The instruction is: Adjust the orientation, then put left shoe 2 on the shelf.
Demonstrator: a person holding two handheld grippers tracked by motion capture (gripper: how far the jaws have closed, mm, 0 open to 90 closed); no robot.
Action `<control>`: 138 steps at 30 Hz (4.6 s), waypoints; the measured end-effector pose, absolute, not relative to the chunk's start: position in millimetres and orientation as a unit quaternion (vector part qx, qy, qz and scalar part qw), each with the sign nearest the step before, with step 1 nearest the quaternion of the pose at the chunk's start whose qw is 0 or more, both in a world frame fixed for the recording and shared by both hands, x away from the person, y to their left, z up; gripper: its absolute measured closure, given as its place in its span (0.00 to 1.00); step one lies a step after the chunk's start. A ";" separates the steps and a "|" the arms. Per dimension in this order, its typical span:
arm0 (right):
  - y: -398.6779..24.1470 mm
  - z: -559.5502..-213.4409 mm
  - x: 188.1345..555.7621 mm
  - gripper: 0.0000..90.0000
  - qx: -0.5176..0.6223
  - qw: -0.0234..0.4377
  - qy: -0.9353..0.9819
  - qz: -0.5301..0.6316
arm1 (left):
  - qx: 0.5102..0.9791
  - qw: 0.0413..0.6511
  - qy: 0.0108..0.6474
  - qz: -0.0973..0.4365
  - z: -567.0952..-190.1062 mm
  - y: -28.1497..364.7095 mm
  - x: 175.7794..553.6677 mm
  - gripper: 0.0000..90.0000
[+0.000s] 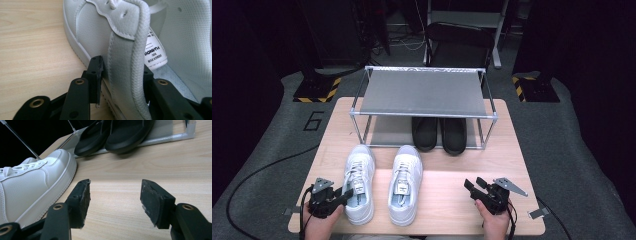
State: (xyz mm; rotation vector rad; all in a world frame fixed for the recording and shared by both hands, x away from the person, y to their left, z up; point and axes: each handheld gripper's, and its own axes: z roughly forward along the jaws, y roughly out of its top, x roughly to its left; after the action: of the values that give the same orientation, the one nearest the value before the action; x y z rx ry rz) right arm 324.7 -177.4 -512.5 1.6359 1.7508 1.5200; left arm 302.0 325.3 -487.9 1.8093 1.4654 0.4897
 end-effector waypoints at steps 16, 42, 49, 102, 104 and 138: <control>-178.1 -516.3 326.8 0.45 0.575 0.139 0.605 0.532 | 0.690 0.379 0.586 0.195 -485.1 338.0 306.7 0.84; -181.7 -519.9 328.5 0.45 0.588 0.124 0.591 0.538 | 0.711 0.353 0.578 0.186 -483.8 336.1 310.8 0.78; -182.0 -520.9 328.9 0.45 0.590 0.121 0.590 0.538 | 0.708 0.351 0.578 0.204 -485.6 334.4 310.8 0.84; -193.6 -529.5 330.9 0.45 0.617 0.103 0.564 0.539 | 0.634 0.490 0.535 0.266 -460.3 348.0 304.5 0.92; -196.3 -528.4 329.1 0.45 0.616 0.108 0.562 0.541 | 0.628 0.500 0.532 0.270 -458.2 347.5 302.9 0.91; -202.5 -528.5 328.8 0.44 0.624 0.093 0.540 0.557 | 0.604 0.569 0.451 0.329 -349.1 317.8 340.3 0.91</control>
State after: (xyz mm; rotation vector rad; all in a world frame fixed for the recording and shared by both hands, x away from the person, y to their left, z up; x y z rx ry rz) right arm 328.8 -202.5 -528.5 1.8521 1.6040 1.6536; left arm 340.3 317.8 -349.1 1.4187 1.0581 0.7725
